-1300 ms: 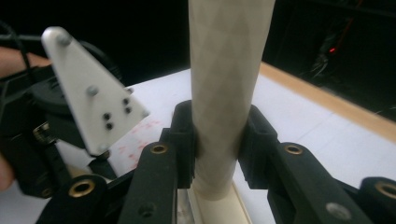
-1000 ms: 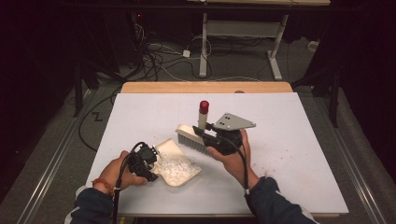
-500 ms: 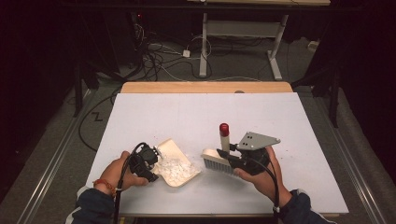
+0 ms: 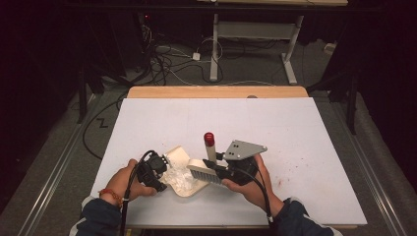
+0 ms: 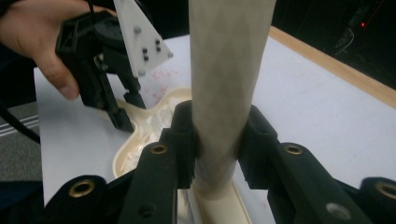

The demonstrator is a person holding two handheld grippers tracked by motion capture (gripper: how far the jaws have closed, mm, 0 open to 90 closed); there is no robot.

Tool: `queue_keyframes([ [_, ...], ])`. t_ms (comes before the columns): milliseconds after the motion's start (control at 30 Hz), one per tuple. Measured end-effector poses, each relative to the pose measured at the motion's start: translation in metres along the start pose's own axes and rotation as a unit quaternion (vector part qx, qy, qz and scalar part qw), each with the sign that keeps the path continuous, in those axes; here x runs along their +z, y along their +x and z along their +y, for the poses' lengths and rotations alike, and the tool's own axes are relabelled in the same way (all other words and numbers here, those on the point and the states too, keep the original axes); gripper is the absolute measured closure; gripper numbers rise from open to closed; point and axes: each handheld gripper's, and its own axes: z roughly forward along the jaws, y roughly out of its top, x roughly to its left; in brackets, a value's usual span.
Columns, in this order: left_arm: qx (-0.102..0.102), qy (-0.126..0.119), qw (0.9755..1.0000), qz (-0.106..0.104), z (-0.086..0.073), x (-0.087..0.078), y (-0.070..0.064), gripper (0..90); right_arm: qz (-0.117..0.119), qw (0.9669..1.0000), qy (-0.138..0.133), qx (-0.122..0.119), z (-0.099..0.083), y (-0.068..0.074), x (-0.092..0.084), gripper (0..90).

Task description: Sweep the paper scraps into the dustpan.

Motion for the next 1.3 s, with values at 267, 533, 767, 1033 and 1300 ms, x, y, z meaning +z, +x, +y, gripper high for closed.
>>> queue_keyframes([
  [267, 0.003, -0.004, 1.0, -0.004, -0.002, 0.0, 0.001, 63.2, 0.02, 0.9998, 0.002, -0.005, 0.006, 0.003, 0.002, 71.3],
  [533, 0.004, 0.001, 1.0, -0.001, 0.0, -0.001, 0.001, 63.2, -0.003, 0.999, -0.043, 0.011, 0.018, -0.016, -0.032, 71.3],
  [767, 0.009, 0.005, 0.9999, -0.002, 0.0, -0.001, 0.002, 63.1, -0.074, 0.9965, -0.038, 0.007, 0.009, -0.033, -0.023, 71.4],
  [1033, 0.005, 0.003, 1.0, -0.003, 0.0, -0.001, 0.001, 63.1, -0.093, 0.9955, -0.002, -0.021, -0.01, -0.026, 0.027, 71.4],
  [1300, -0.002, 0.015, 0.9998, -0.01, -0.004, -0.006, 0.001, 63.2, -0.059, 0.9978, 0.003, -0.03, -0.009, -0.009, 0.031, 71.2],
])
